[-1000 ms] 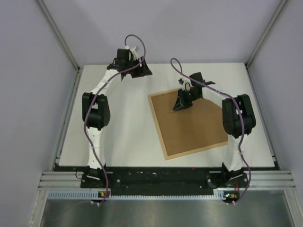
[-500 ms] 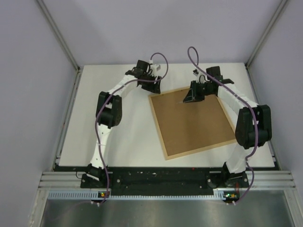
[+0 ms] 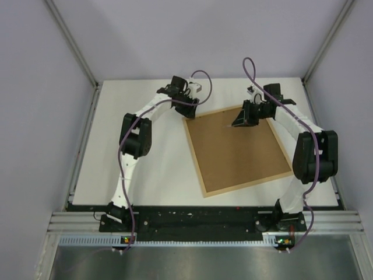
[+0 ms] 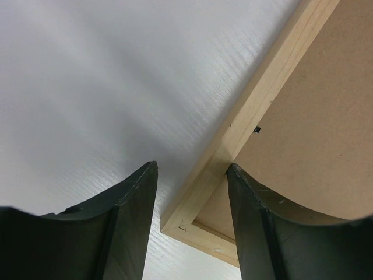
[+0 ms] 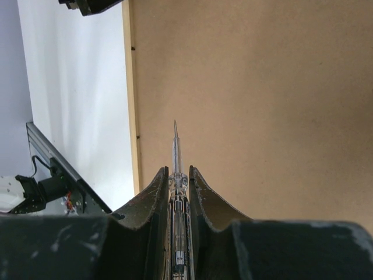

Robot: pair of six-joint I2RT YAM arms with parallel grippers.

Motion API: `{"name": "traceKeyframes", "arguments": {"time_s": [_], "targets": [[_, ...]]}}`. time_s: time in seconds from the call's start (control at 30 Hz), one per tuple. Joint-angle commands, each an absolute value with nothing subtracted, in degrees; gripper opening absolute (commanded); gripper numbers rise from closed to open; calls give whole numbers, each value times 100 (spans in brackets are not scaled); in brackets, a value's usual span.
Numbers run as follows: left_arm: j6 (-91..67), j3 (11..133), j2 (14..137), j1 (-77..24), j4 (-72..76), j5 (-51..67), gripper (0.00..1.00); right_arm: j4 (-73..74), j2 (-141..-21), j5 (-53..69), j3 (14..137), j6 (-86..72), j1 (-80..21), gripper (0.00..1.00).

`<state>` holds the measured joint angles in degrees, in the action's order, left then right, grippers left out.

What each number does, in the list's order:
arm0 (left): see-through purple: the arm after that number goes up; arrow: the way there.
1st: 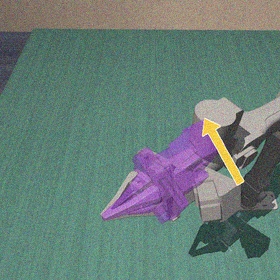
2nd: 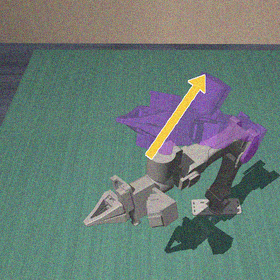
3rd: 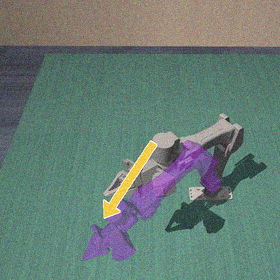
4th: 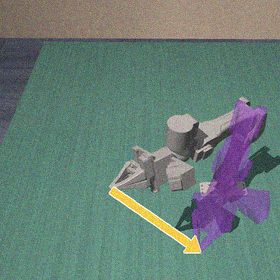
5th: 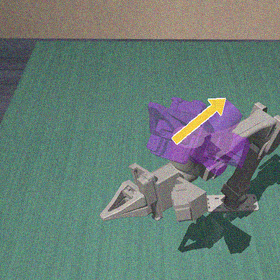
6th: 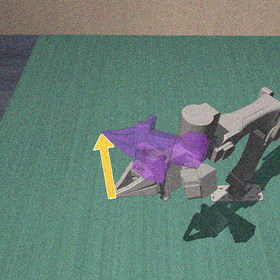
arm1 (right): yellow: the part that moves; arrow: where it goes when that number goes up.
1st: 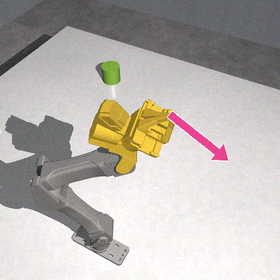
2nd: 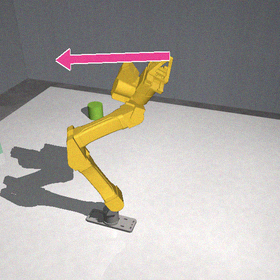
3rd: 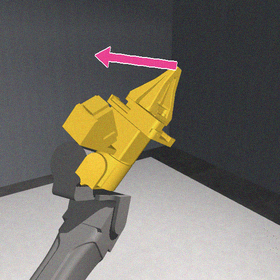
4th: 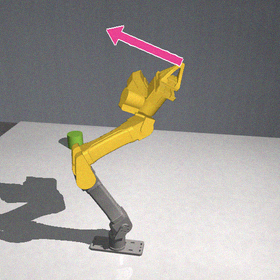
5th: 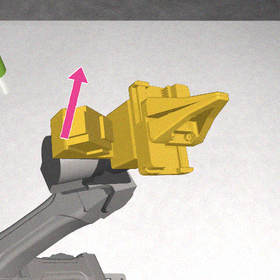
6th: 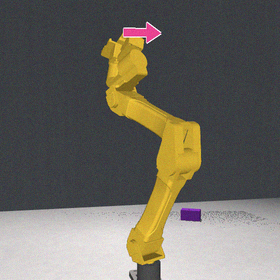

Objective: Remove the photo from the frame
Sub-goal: Adjust the photo frame at the center of the board.

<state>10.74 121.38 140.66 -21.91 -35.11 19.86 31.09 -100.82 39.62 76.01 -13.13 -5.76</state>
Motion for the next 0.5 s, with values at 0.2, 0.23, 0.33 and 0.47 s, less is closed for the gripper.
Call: {"name": "traceKeyframes", "arguments": {"time_s": [0.2, 0.23, 0.33, 0.47], "targets": [[1469, 12015, 14195, -2443, -4403, 1328, 28, 3041, -9484, 3833, 7603, -1371, -501, 0], [1320, 11971, 14168, -2435, -4429, 1171, 19, 3032, -9466, 3710, 7576, -1380, -475, 0], [697, 11717, 14028, -2435, -4465, 433, 7, 3067, -9457, 3376, 7550, -1354, -378, 0], [-374, 11348, 13764, -2294, -4631, -147, 0, 3067, -9650, 3305, 7532, -1380, -246, 0]]}}
